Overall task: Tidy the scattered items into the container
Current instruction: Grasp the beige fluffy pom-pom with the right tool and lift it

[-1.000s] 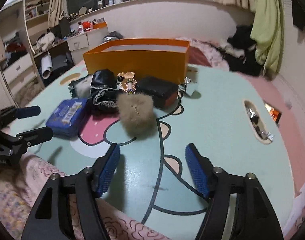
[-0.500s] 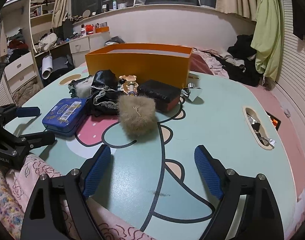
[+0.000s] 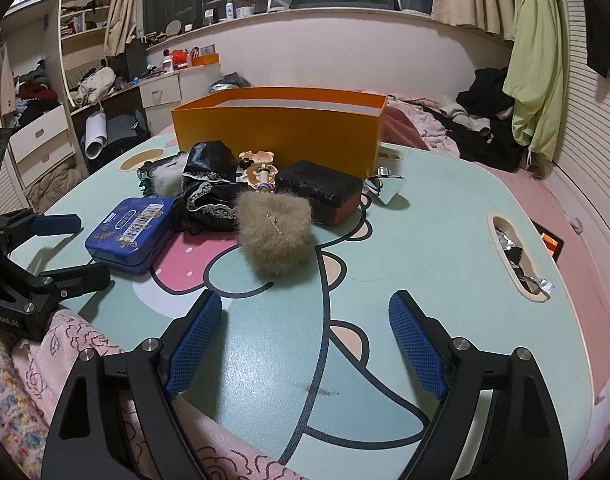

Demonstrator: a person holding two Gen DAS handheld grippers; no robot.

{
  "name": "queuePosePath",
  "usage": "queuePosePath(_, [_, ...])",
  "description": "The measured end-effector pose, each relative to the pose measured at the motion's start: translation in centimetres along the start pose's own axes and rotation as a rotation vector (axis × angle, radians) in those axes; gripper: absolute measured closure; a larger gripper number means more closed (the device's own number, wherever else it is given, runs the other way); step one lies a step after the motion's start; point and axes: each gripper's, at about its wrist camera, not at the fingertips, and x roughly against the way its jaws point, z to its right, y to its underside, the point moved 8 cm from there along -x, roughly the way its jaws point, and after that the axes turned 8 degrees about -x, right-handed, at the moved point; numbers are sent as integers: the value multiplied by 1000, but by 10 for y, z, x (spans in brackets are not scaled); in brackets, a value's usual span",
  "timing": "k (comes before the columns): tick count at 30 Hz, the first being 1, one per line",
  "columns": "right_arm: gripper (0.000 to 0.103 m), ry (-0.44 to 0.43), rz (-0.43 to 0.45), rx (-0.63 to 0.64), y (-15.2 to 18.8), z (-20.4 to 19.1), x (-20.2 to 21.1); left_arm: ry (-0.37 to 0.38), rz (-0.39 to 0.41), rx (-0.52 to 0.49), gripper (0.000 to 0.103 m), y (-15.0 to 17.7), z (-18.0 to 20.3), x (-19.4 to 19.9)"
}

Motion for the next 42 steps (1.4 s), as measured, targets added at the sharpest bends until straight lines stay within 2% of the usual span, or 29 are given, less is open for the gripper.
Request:
queuePosePath(4, [17, 26, 22, -17, -20, 1, 2, 0, 0, 0, 0, 0, 0, 0])
queuePosePath(10, [19, -15, -69, -61, -40, -9, -21, 0, 0, 0, 0, 0, 0, 0])
queuePosePath(11, [23, -22, -88, -61, -40, -11, -25, 1, 1, 0, 0, 0, 0, 0])
queuePosePath(12, [32, -28, -103, -53, -38, -15, -28, 0, 1, 0, 0, 0, -1, 0])
queuePosePath(13, [43, -30, -116, -37, -37, -18, -30, 0, 1, 0, 0, 0, -1, 0])
queuePosePath(14, [50, -28, -130, -20, -34, -21, -33, 0, 0, 0, 0, 0, -1, 0])
queuePosePath(15, [65, -29, -141, -8, -31, -22, -34, 0, 1, 0, 0, 0, -1, 0])
queuePosePath(16, [67, -33, -134, -6, -30, -21, -33, 1, 1, 1, 0, 0, -1, 0])
queuePosePath(19, [68, -83, -94, -28, -28, -16, -17, 0, 1, 1, 0, 0, 0, 0])
queuePosePath(26, [67, -122, 4, -34, 0, 0, 26, 0, 1, 1, 0, 0, -1, 0])
queuePosePath(27, [63, -119, 16, -36, 3, 2, 28, 0, 1, 1, 0, 0, -1, 0])
queuePosePath(30, [39, -80, 43, -32, 2, 2, 26, 0, 1, 1, 0, 0, 0, 0])
queuePosePath(33, [38, -60, 56, -9, -6, -4, 20, 0, 1, 1, 0, 0, 0, 0])
queuePosePath(37, [38, 12, 32, 12, -8, -2, 5, 0, 1, 1, 0, 0, 0, 0])
queuePosePath(39, [38, 12, 6, 2, -7, 1, -4, 0, 2, 1, 0, 0, 0, 0])
queuePosePath(42, [66, -7, 30, 4, -6, 1, -1, -2, 3, 2, 0, 0, -1, 0])
